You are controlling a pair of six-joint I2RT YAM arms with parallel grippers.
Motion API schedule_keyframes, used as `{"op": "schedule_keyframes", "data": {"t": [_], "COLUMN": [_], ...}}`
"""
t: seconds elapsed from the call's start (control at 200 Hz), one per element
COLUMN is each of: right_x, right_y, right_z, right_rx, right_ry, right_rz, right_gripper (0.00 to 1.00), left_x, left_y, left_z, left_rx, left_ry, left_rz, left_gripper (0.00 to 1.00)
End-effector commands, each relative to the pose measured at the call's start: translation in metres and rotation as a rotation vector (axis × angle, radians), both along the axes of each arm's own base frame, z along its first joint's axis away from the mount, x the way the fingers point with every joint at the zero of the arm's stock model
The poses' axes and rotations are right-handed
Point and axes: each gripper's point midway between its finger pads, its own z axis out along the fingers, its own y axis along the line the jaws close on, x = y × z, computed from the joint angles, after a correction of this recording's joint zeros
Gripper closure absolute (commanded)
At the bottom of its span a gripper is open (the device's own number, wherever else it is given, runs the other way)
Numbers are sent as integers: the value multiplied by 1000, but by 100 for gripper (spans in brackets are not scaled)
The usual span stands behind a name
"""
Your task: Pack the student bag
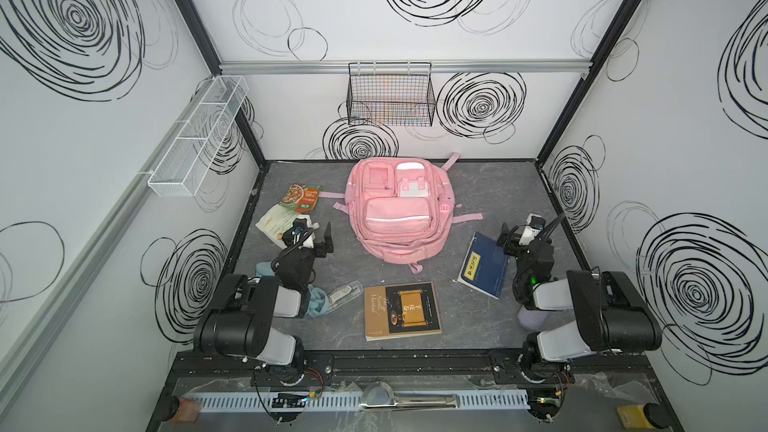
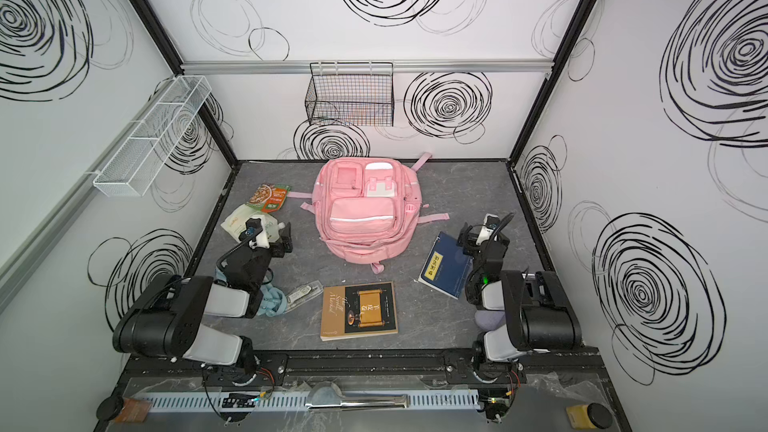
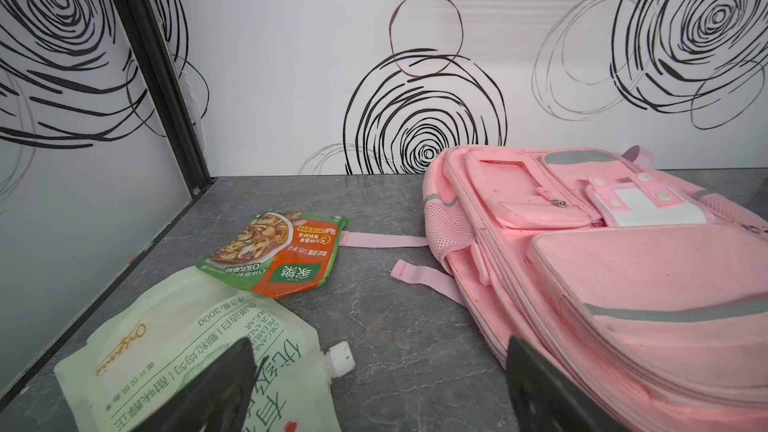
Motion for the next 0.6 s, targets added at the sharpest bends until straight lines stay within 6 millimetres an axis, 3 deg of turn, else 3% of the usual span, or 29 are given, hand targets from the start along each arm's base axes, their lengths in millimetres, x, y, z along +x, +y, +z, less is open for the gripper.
{"op": "schedule_keyframes", "data": {"t": [0.0,0.595], "right_x": [4,5], "right_y": [-1,-1], "right_z": [13,13], "right_rx": [-12,-12], "right_ry": [-38,-38], "right_rz": [-10,-10], "right_gripper": [0,0], "left_x": [2,1], "left_y": [-2,-3], "left_z": [16,17], "left_rx": [-6,-8], "left_ry": [-66,-69], "left_rz": [-26,-31], "left_gripper": [4,4]}}
